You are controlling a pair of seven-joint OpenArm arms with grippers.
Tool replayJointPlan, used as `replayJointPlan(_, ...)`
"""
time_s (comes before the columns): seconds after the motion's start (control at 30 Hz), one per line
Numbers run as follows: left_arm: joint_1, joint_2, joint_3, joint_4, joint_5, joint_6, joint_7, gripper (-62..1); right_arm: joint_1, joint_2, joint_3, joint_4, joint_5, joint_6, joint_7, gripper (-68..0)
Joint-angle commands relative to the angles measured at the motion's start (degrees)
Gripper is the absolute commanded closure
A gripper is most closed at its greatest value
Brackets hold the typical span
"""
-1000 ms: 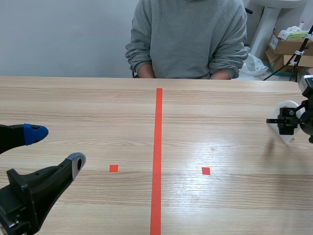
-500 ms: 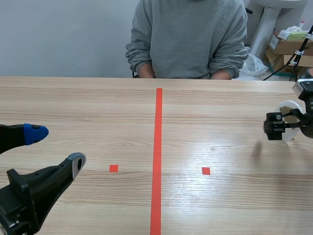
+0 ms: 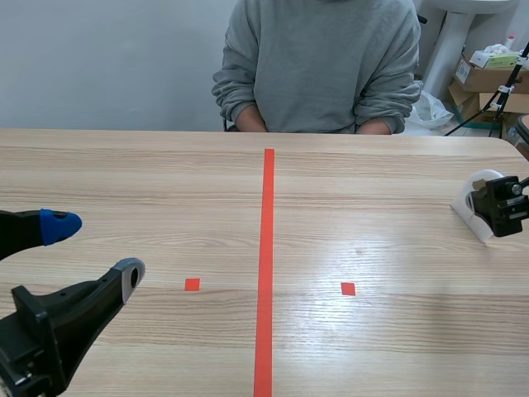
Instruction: Do the leaf sorting experiment
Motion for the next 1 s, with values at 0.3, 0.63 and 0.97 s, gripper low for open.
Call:
replayJointPlan(0.3, 0.0, 0.3, -0.4, 1.1, -0.3, -0.2, -0.9, -55.1, -23.5, -1.1, 0.7, 37.4, 1.7, 0.4, -0.4, -57.8)
replayJointPlan(0.63, -0.3, 0.3, -0.4, 1.0, -0.3, -0.2, -1.0, -55.1, -37.5, -4.3, 0.7, 48.7, 0.9, 5.5, 4.4, -57.8)
replayJointPlan(0.97, -0.3, 0.3, -0.4, 1.0, -0.4, -0.2, -1.1, -55.1, -37.9, -5.4, 0.7, 48.7, 4.8, 8.7, 3.6, -57.8)
